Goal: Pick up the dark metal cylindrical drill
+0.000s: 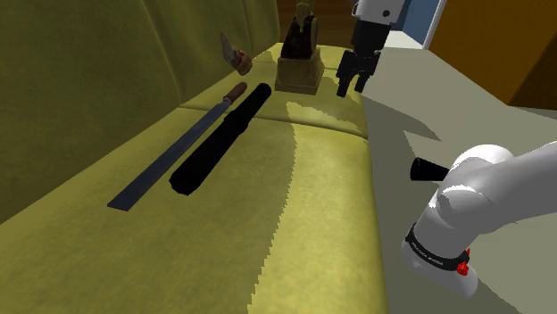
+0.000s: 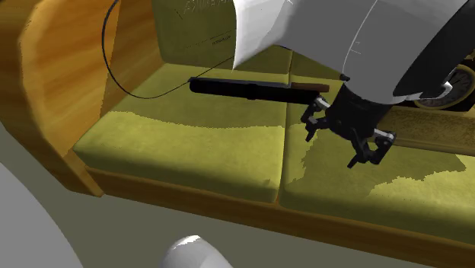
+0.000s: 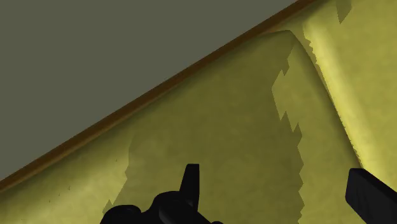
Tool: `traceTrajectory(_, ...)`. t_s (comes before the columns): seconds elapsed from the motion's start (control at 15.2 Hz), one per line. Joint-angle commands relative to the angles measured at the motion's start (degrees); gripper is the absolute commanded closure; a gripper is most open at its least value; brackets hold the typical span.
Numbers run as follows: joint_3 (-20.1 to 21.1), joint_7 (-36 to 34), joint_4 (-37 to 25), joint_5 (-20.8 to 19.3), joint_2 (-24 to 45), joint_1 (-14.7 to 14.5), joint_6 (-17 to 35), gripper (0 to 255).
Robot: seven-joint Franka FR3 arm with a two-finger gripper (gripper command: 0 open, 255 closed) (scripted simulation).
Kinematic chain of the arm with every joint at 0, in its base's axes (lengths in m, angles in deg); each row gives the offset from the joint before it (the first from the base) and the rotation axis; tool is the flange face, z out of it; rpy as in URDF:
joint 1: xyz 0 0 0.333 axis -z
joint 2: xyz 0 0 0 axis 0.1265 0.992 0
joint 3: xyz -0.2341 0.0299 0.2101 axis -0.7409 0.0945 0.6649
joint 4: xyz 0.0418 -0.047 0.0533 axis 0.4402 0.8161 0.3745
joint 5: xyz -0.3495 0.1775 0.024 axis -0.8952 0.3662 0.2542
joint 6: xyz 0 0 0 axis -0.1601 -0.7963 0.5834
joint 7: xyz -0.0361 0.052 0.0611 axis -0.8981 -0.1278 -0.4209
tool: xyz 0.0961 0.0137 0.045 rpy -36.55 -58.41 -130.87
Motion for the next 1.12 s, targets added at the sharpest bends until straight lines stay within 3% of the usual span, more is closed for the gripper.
traceTrajectory(0.0, 0.0, 0.0, 0.0, 0.0, 0.0, 0.0, 0.0, 0)
traceTrajectory(0.53, 15.8, -29.0, -3.2, 7.4, 0.8, 2.9, -0.7, 0)
traceTrajectory(1.06, 31.7, -58.1, -15.4, 10.4, 11.4, 9.0, -0.5, 0)
